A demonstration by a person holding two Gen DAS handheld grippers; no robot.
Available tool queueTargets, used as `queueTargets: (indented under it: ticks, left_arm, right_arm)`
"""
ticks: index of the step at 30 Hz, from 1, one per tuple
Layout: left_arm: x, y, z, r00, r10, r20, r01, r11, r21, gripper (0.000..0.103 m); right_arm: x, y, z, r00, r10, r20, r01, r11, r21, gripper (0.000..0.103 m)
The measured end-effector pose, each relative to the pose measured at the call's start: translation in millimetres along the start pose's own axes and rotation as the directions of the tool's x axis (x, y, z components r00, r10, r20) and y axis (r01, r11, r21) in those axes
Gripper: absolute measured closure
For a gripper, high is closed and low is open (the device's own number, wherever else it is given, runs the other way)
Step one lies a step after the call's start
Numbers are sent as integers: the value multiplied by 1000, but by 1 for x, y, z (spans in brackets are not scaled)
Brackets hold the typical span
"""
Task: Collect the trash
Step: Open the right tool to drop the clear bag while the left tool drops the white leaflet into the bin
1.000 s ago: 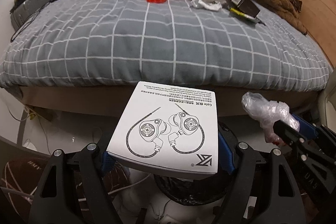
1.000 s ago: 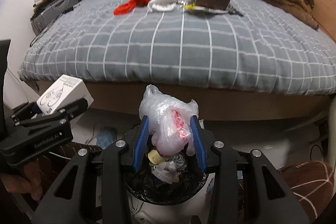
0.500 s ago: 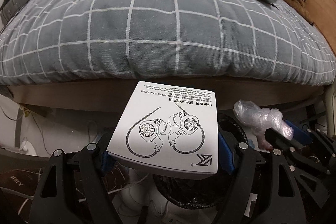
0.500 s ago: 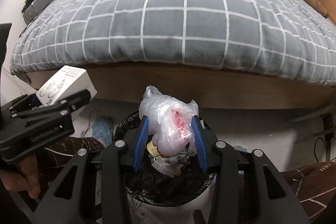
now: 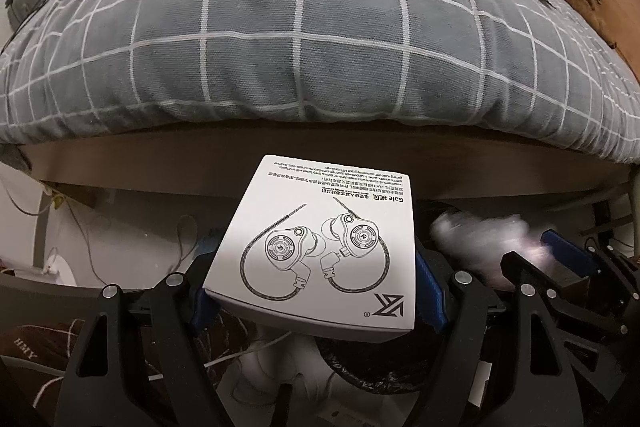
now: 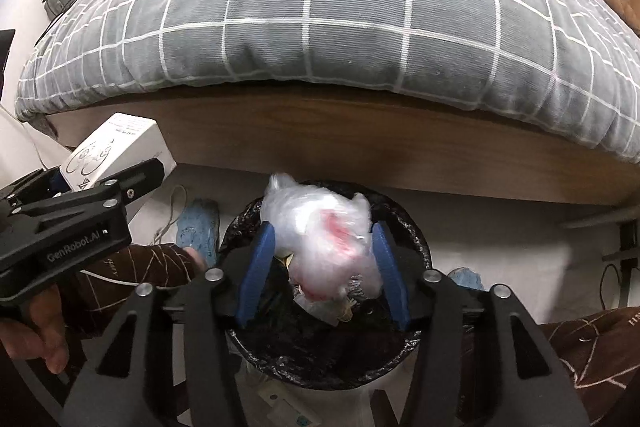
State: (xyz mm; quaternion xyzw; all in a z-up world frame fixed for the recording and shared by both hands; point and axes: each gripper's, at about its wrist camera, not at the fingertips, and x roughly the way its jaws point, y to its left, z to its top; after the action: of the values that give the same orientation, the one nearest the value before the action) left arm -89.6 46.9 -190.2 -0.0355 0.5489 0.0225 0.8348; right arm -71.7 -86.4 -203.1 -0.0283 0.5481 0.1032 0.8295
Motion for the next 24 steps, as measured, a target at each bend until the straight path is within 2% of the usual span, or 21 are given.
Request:
queueTargets:
  ticks: [2, 8, 14, 24]
  left_arm:
    - [0, -2, -1, 1000, -1, 0, 1, 1000, 7, 28]
    - [-6, -21, 7, 1000, -14, -2, 14, 1000, 15, 28]
    - [-16, -50, 9, 1000, -29, 6, 29, 998, 47, 27]
    - [-11, -103, 5, 997, -69, -25, 71, 991, 111, 28]
  right_arm:
    - [-3, -1, 2, 1000, -14, 18, 14, 1000, 2, 40]
    - [-18, -14, 7, 996, -47, 70, 46, 999, 10, 24]
    - [-31, -46, 4, 994, -60, 91, 57, 998, 40, 17]
    - [-54, -85, -6, 986, -103, 134, 88, 990, 114, 12]
